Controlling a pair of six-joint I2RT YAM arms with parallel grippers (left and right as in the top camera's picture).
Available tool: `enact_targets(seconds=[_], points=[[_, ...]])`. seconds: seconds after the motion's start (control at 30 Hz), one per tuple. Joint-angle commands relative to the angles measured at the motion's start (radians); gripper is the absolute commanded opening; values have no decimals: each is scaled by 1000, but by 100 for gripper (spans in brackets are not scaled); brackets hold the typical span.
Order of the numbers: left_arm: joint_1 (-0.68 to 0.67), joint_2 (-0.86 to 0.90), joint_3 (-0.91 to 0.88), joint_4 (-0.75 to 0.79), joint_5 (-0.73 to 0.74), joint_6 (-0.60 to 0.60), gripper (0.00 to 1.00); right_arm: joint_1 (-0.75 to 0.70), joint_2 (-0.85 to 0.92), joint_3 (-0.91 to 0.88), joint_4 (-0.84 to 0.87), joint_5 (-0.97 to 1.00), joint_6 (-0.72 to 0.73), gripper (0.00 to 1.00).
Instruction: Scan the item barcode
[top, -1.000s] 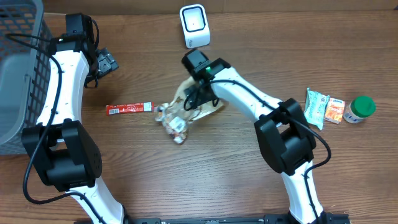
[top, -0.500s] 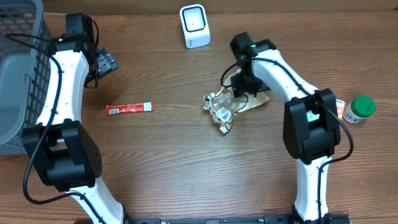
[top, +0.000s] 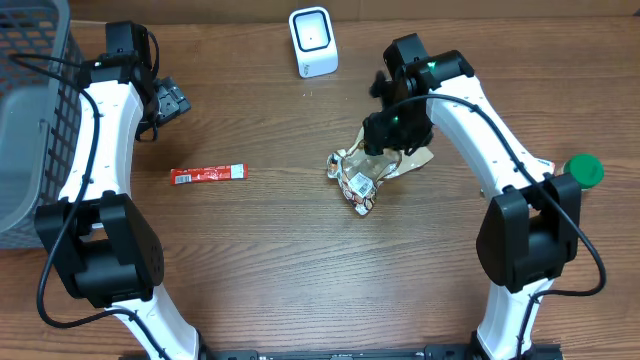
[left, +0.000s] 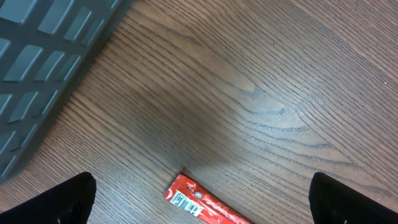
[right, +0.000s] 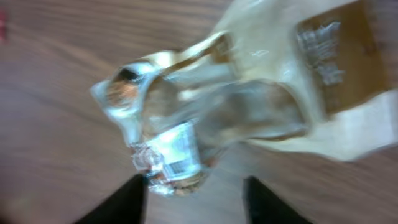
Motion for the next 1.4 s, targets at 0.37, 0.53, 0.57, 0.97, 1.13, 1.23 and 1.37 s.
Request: enact_targets(seconds=[0.37, 0.53, 0.57, 0.97, 1.13, 1.23, 1.37], points=[[-7, -5, 22, 0, 5, -6, 100, -11, 47, -298, 180, -287, -102, 34], [-7, -5, 22, 0, 4, -6, 100, -11, 51, -457, 366, -272, -102, 40], [-7, -5, 22, 0, 5, -6, 100, -11, 51, -462, 372, -272, -103, 39], [-7, -5, 22, 0, 5, -6, 100, -11, 48, -201, 218, -370, -103, 31], [-7, -5, 22, 0, 5, -6, 100, -11, 48, -144, 222, -369, -103, 36], [-7, -5, 22, 0, 5, -6, 100, -10, 48, -150, 232, -369, -103, 36], [-7, -5, 22, 0, 5, -6, 100, -10, 48, -165, 271, -369, -102, 35]])
